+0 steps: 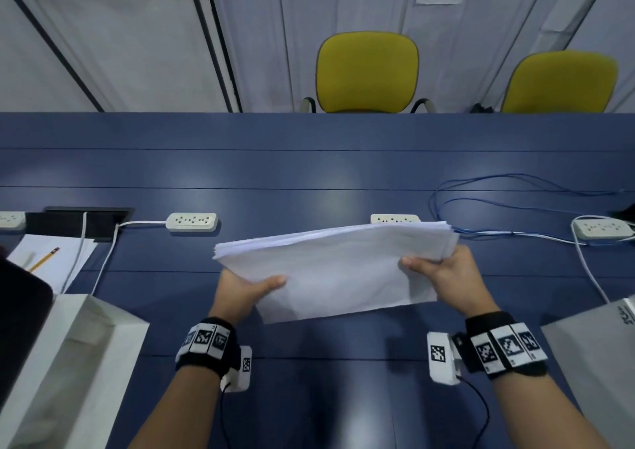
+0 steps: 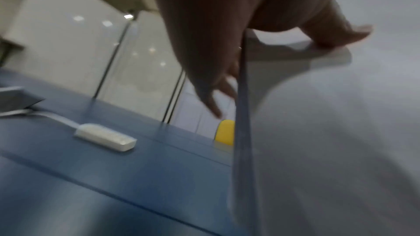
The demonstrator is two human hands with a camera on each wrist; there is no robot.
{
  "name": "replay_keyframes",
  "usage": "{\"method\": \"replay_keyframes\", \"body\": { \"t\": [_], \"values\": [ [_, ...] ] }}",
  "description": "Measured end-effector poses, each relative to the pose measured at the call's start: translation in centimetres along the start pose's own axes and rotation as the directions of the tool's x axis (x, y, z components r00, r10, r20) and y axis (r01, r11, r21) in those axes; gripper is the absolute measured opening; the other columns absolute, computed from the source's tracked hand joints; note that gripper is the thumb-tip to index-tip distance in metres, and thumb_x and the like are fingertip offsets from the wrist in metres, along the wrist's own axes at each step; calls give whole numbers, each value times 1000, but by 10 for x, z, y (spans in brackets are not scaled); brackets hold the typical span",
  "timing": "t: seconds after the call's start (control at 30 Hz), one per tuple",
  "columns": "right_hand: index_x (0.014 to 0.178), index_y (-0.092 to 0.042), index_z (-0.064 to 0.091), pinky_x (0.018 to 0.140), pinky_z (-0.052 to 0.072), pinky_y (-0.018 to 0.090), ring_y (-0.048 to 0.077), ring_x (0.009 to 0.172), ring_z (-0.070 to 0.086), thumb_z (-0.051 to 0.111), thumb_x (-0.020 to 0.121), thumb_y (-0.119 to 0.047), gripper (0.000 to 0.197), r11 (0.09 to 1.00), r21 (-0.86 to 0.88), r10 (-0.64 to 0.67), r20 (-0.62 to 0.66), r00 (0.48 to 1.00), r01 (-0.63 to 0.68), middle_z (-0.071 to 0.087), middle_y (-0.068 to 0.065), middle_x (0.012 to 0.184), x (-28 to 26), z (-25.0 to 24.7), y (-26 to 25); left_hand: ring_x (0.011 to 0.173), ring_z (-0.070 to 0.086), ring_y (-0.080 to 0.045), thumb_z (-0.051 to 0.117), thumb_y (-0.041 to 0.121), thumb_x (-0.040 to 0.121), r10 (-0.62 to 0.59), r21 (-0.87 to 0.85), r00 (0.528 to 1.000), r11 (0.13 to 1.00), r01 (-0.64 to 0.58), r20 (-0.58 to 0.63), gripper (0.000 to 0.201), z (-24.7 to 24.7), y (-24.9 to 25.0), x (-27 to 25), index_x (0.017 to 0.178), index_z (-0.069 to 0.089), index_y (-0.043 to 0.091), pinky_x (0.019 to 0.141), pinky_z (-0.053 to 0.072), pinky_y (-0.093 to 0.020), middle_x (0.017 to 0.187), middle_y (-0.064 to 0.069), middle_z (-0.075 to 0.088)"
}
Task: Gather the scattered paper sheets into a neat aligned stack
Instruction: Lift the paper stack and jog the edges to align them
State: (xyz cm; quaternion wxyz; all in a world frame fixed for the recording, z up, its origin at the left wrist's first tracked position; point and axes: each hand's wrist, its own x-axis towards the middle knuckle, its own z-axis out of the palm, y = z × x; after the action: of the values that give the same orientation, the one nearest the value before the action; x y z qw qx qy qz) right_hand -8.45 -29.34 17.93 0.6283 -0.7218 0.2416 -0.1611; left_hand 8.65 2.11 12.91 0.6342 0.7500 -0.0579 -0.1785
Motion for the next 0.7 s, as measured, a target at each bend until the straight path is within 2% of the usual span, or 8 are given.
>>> {"method": "replay_keyframes", "body": {
  "t": [0.13, 0.23, 0.3, 0.43, 0.5, 0.57, 0.63, 0.7],
  "values": [
    [90, -17, 74, 75, 57, 19, 8, 83, 74, 78, 75, 4, 26, 994, 98, -35, -39, 999, 38, 79, -9, 88, -2, 0, 21, 81, 75, -2, 87, -5, 68, 76, -59, 997, 995, -75, 18, 31, 11, 6, 2, 87, 74, 17, 77, 61, -22, 86, 11, 80],
    [94, -17, 75, 82, 57, 21, 7, 85, 73, 76, 78, 4, 27, 995, 76, -64, -61, 996, 68, 79, -8, 89, -1, -2, 43, 75, 74, -1, 87, -1, 69, 125, -22, 992, 992, -125, 10, 27, 17, 2, 1, 71, 81, 25, 72, 59, -18, 79, 12, 79],
    [98, -15, 75, 82, 56, 21, 7, 86, 73, 78, 76, -2, 25, 997, 71, -27, -57, 998, 31, 79, -7, 91, -2, -2, 60, 74, 74, -1, 90, 1, 66, 105, -24, 994, 994, -105, -7, 21, 21, -8, 0, 70, 80, 20, 71, 59, -17, 78, 11, 79],
    [102, -14, 75, 83, 56, 25, 12, 91, 72, 85, 68, -3, 37, 997, -2, 79, -4, 997, -79, 78, -2, 100, -6, -3, 97, 81, 73, -2, 94, 4, 61, 16, 67, 1000, 998, -17, 22, 39, 26, -39, 0, 96, 79, 17, 75, 55, -13, 88, 12, 80],
    [94, -10, 77, 80, 56, 29, 14, 85, 72, 83, 71, 1, 26, 994, -44, 95, -28, 995, -97, 79, -2, 91, -6, 0, 106, 77, 72, -10, 93, 5, 63, -44, 78, 999, 996, 43, -1, 29, 28, -49, -3, 89, 81, 13, 69, 55, -15, 83, 6, 80],
    [82, -8, 77, 71, 52, 25, 10, 72, 68, 80, 73, 4, 15, 993, -65, 90, -79, 993, -95, 77, -7, 75, -5, 4, 103, 69, 68, -13, 92, 9, 65, -65, 96, 996, 993, 70, -56, 18, 29, -49, -2, 78, 80, 8, 62, 55, -20, 73, 3, 77],
    [77, -12, 76, 67, 53, 18, 8, 68, 68, 80, 73, 4, 17, 997, -14, 74, -114, 991, -76, 76, -8, 71, -5, 5, 91, 64, 69, -10, 92, 11, 66, -58, 76, 995, 995, 64, -78, 16, 25, -39, -1, 74, 79, 9, 62, 56, -25, 71, 2, 76],
    [76, -12, 76, 66, 54, 15, 4, 67, 68, 80, 73, 5, 18, 999, 42, 14, -143, 990, -8, 76, -8, 71, -6, 3, 77, 59, 67, -3, 91, 10, 67, -8, 65, 996, 998, 14, -86, 14, 21, -24, 1, 71, 78, 11, 58, 55, -19, 65, 7, 74]
  ]
}}
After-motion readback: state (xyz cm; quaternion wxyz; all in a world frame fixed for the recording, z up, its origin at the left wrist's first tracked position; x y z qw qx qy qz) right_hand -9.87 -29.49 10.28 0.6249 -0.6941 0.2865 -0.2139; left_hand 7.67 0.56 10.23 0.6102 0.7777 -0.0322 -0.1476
